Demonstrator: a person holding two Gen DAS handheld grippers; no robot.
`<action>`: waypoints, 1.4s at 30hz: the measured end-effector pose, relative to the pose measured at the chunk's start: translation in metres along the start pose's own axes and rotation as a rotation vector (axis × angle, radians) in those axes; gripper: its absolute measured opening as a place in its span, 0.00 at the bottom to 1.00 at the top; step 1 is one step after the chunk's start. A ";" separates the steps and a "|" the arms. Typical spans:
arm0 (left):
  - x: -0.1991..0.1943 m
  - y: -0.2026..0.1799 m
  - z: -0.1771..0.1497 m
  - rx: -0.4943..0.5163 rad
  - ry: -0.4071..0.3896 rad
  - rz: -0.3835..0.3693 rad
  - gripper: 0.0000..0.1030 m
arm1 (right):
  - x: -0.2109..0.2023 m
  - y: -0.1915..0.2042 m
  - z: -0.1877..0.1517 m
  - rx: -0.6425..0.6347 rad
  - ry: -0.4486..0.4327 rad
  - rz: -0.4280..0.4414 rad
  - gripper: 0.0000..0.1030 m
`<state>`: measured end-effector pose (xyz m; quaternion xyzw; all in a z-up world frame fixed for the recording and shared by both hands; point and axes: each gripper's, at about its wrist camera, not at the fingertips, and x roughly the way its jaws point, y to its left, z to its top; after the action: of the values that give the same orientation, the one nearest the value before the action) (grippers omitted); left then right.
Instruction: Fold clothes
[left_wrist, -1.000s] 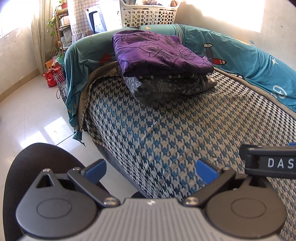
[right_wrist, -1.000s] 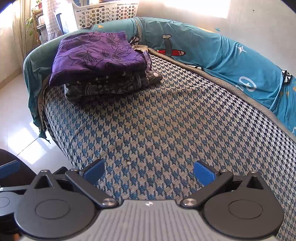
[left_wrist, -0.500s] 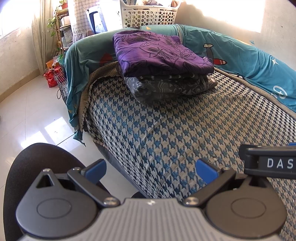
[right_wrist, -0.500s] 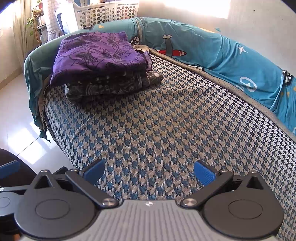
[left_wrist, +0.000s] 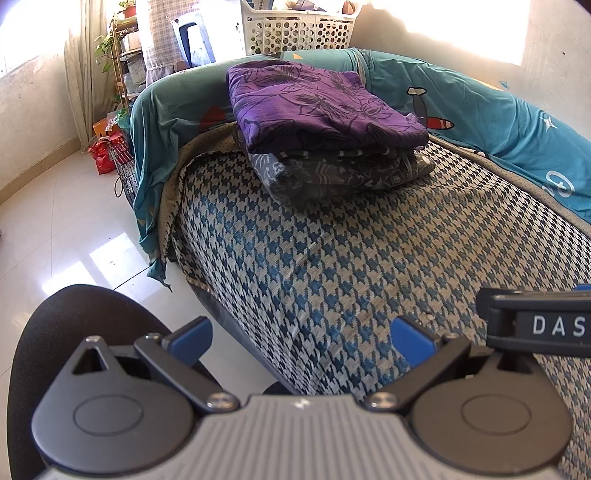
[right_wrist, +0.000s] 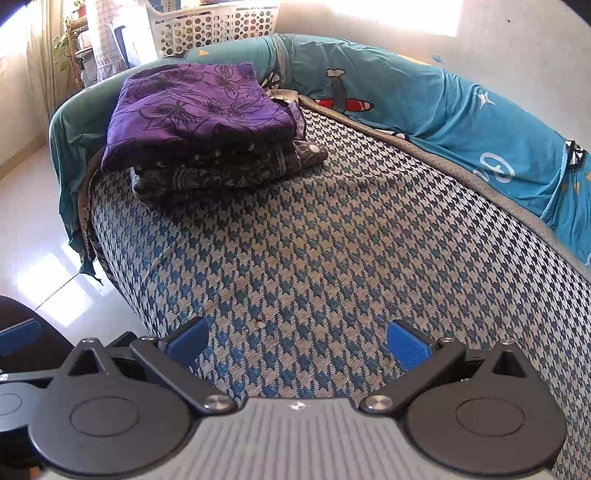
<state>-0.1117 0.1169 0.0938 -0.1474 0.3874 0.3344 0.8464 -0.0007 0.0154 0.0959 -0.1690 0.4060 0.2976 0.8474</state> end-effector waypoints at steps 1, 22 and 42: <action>0.000 0.000 0.000 -0.001 0.001 -0.001 1.00 | 0.000 0.000 0.000 0.000 0.000 0.000 1.00; 0.001 0.001 0.000 0.004 0.006 -0.004 1.00 | 0.000 0.001 0.000 -0.003 0.000 -0.004 1.00; 0.004 0.005 0.000 -0.015 0.022 -0.017 1.00 | 0.000 0.003 0.000 -0.010 0.001 -0.005 1.00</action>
<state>-0.1135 0.1221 0.0908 -0.1608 0.3929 0.3285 0.8437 -0.0025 0.0176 0.0952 -0.1745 0.4046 0.2974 0.8470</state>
